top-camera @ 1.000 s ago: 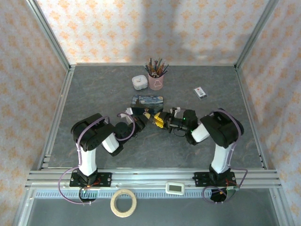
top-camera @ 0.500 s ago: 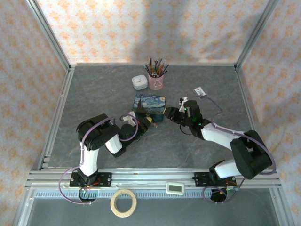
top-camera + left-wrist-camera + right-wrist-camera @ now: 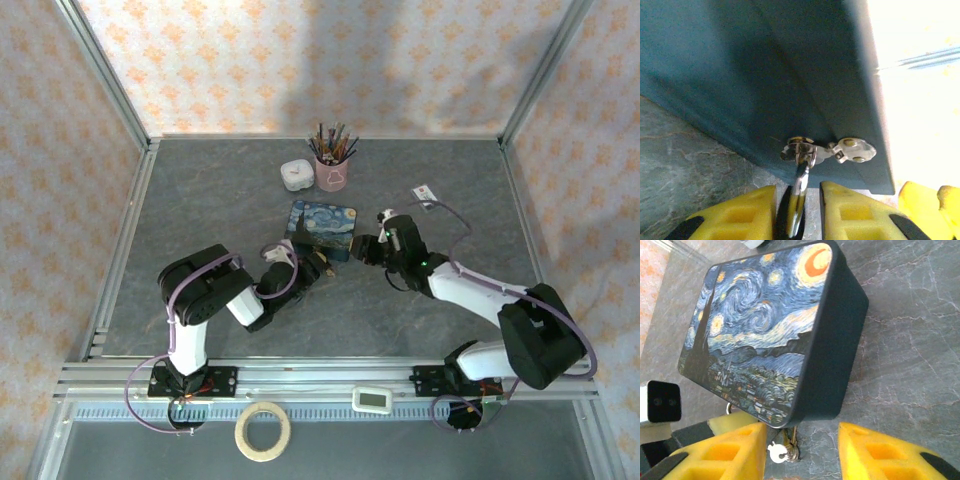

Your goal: Unlock the padlock with the key

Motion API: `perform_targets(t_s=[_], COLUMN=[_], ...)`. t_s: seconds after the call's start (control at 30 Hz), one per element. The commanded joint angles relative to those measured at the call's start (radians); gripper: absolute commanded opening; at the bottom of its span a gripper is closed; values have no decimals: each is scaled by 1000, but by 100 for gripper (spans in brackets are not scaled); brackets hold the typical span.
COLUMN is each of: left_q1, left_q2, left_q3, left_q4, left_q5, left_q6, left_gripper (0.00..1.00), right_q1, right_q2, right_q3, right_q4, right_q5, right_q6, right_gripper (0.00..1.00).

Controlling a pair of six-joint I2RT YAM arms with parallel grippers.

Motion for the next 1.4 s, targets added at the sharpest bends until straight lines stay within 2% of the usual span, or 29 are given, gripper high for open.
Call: perform_targets(t_s=[0.0,0.07,0.13,0.23,0.33,0.43,0.57,0.7,0.8,1.07,1.37], left_q1=[-3,0,4,16,37,86,192,293,328,333,333], left_q2=[-63,-107,-162,-285,-413,-511,-583,-615,-626,-605,-580], left_q3=[-48,-89,-129,-160,-165,-175,-165,-164,-161,-174,-180], left_q4=[42,51,22,-117,-284,-363,-428,-434,-432,-401,-365], left_q5=[-54,-77,-102,-146,-199,-222,-181,-128,-102,-68,-44], left_q6=[-32,-49,-54,-41,-8,32,94,119,130,109,86], left_gripper=[38,45,47,50,58,65,70,71,71,72,72], right_q1=[39,74,117,185,256,320,378,397,401,402,403], right_q2=[-17,-9,15,76,151,241,361,456,499,572,607], right_q3=[53,75,112,182,263,351,466,552,587,618,604], right_q4=[-41,-61,-98,-167,-247,-336,-468,-564,-596,-582,-555], right_q5=[53,72,97,138,209,273,395,464,516,529,566], right_q6=[-71,-100,-134,-181,-231,-270,-301,-308,-307,-361,-379], right_gripper=[44,49,52,55,56,57,59,60,60,55,53])
